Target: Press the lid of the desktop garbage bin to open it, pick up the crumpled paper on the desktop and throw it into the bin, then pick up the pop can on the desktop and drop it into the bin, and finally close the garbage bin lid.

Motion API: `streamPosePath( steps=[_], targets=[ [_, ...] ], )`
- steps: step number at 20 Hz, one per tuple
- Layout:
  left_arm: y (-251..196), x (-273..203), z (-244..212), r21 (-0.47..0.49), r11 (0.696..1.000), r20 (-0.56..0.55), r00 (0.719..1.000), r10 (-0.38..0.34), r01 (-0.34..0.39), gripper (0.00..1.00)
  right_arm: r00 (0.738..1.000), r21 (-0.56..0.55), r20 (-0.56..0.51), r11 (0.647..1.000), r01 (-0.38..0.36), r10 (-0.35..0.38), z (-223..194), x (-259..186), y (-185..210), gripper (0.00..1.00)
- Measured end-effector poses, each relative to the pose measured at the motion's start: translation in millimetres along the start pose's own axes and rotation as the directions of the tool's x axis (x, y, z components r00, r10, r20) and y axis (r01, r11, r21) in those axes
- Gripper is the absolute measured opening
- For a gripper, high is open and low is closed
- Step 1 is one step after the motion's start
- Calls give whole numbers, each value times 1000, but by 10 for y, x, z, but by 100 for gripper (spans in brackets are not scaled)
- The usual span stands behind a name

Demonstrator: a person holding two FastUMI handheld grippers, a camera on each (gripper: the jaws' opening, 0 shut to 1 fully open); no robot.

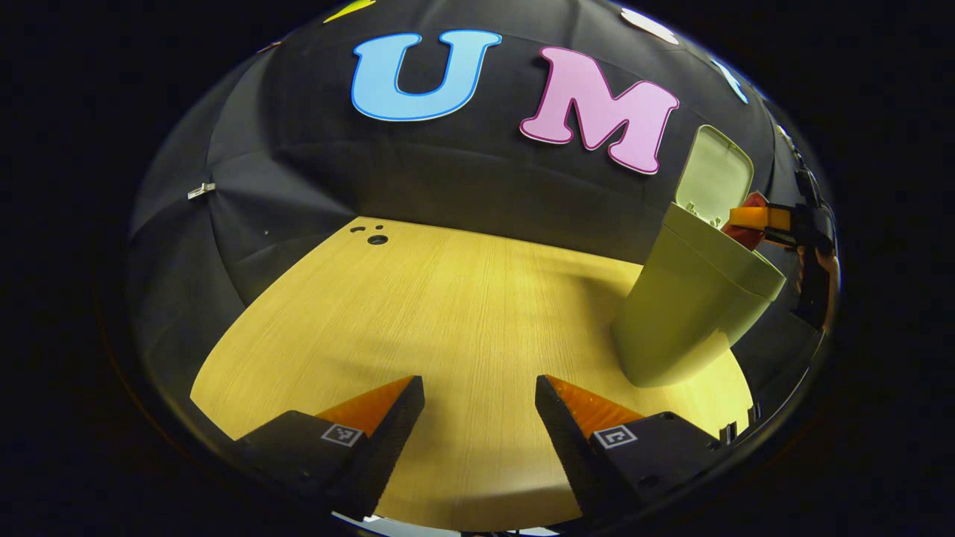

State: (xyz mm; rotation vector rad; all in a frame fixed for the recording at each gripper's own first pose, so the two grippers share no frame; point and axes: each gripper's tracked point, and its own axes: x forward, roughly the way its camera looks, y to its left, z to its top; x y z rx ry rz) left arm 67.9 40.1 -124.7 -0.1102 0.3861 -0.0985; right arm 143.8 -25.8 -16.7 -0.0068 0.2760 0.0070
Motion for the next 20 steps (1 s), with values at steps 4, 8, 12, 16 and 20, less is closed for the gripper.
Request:
streamPosePath(
  steps=[4, 8, 12, 16, 20],
  targets=[
    [42, -45, -29, 1, 1000, -8, 1000, 2, -2, 96, 1000, 4, -2, 1000, 8, -8, -26, 0, 9, 84],
    [110, -94, -8, 13, 1000, -5, 1000, 6, -6, 96, 999, 18, 25, 999, 27, -28, 65, -56, -10, 95],
    [149, -119, -16, 10, 1000, -4, 1000, 6, -6, 96, 997, 17, 65, 999, 34, -35, 274, -150, -2, 97],
    [179, -144, -61, 5, 1000, -9, 1000, 5, -5, 96, 991, 7, 125, 999, 37, -38, 646, -204, -5, 96],
    [203, -154, -89, -8, 1000, -13, 1000, 6, -6, 96, 980, -34, 195, 998, 48, -40, 1116, -259, -33, 96]
  ],
)
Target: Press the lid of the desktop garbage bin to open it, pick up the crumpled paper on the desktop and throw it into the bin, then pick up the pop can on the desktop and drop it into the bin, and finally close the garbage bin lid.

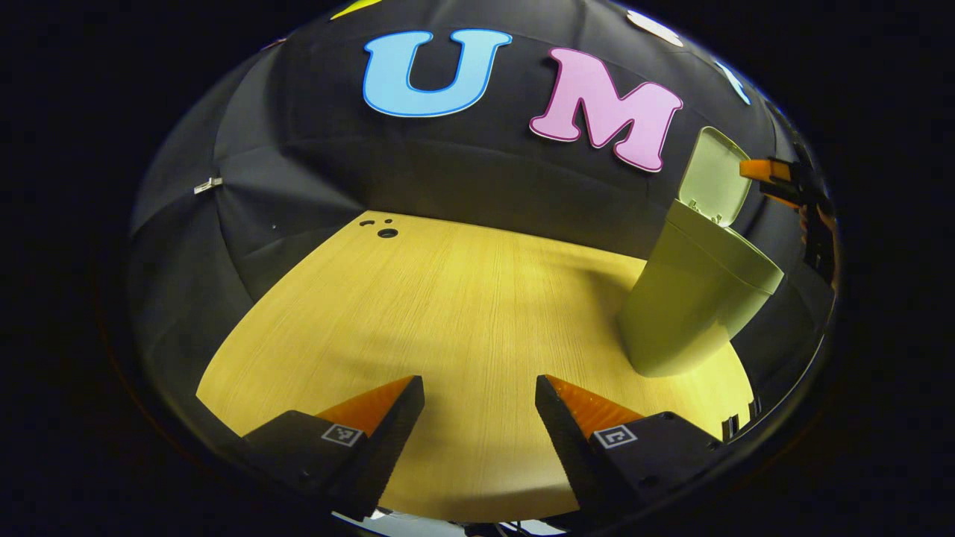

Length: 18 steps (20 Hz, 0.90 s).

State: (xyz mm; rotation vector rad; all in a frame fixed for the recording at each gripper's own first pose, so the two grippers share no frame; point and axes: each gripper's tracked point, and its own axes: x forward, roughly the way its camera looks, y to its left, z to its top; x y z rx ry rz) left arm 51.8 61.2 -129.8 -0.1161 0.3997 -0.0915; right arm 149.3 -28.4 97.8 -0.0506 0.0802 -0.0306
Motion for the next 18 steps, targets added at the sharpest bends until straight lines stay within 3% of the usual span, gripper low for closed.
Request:
streamPosePath(
  steps=[9, 15, 18],
  targets=[
    [146, -25, 1, -34, 998, 6, 999, 47, -46, 96, 994, 3, 110, 1000, 5, -6, 806, 320, -6, 96],
    [281, -92, -21, -82, 991, 17, 995, 103, -101, 96, 987, -12, 160, 1000, 18, -16, 1036, 690, -7, 96],
    [352, -151, -46, -122, 985, 28, 991, 129, -125, 96, 991, 12, 129, 1000, 24, -25, 986, 845, -10, 95]
  ],
)
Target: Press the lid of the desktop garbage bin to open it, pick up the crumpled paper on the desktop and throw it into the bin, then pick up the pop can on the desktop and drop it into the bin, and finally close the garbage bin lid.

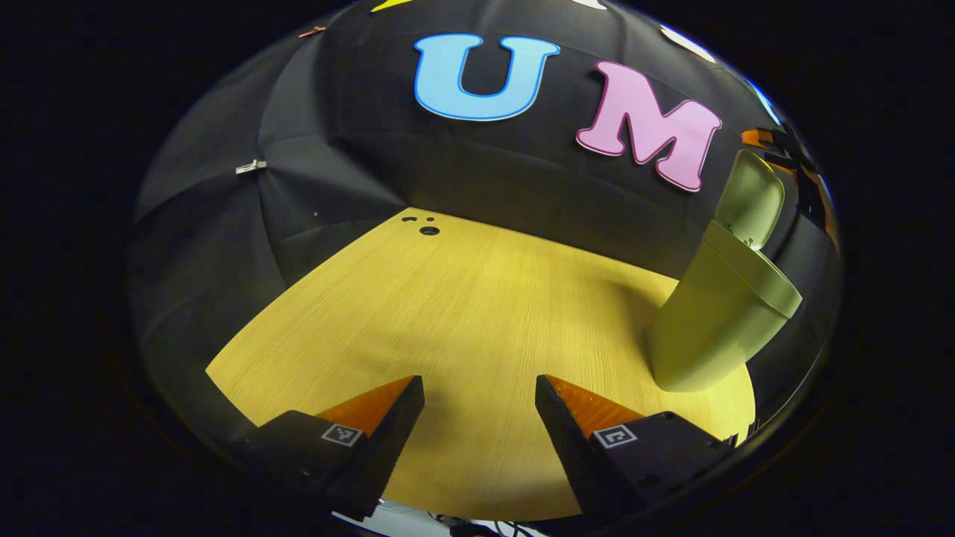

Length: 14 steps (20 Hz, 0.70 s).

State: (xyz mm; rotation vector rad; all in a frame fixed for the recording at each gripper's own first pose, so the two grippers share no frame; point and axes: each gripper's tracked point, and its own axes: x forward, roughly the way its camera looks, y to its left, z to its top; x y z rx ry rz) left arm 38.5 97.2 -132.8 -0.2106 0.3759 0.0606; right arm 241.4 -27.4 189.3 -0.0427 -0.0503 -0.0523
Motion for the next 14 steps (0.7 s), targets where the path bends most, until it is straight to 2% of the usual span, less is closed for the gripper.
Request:
streamPosePath(
  steps=[4, 8, 11, 14],
  targets=[
    [191, -84, -42, -17, 999, 9, 999, 39, -38, 96, 996, 21, -91, 1000, -5, 7, -217, 29, 63, 96],
    [375, -151, -90, -40, 998, 6, 998, 55, -55, 96, 994, 0, -109, 1000, 1, -1, -219, -126, 71, 96],
    [530, -194, -74, -5, 997, 21, 997, 76, -76, 96, 994, -35, -107, 999, -1, -3, -256, -322, 80, 96],
    [624, -235, -47, 23, 998, 26, 998, 63, -63, 96, 993, -57, -116, 998, 5, -12, -352, -555, 89, 96]
  ],
)
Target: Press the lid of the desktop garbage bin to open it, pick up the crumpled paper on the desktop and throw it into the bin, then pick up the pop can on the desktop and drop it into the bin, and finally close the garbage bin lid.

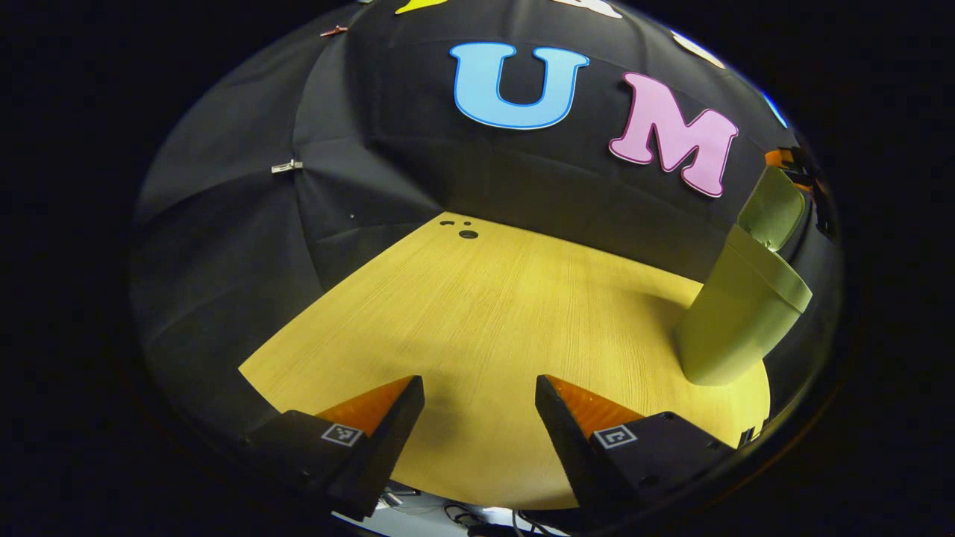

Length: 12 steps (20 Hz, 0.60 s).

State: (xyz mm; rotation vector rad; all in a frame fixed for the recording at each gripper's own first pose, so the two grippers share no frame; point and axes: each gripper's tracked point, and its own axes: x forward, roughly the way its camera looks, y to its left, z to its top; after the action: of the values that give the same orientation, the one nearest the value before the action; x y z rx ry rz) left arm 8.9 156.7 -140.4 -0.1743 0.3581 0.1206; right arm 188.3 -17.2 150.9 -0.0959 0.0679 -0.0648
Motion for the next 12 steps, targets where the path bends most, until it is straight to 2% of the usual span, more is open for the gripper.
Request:
streamPosePath(
  steps=[5, 12],
  targets=[
    [102, -90, -15, 44, 999, -2, 1000, -23, 23, 96, 999, -3, -44, 1000, 6, -7, -380, -351, 45, 96],
    [135, -299, -219, 128, 988, -16, 997, -80, 81, 96, 982, 17, -189, 999, 28, -24, -1304, -589, 178, 96]
  ],
)
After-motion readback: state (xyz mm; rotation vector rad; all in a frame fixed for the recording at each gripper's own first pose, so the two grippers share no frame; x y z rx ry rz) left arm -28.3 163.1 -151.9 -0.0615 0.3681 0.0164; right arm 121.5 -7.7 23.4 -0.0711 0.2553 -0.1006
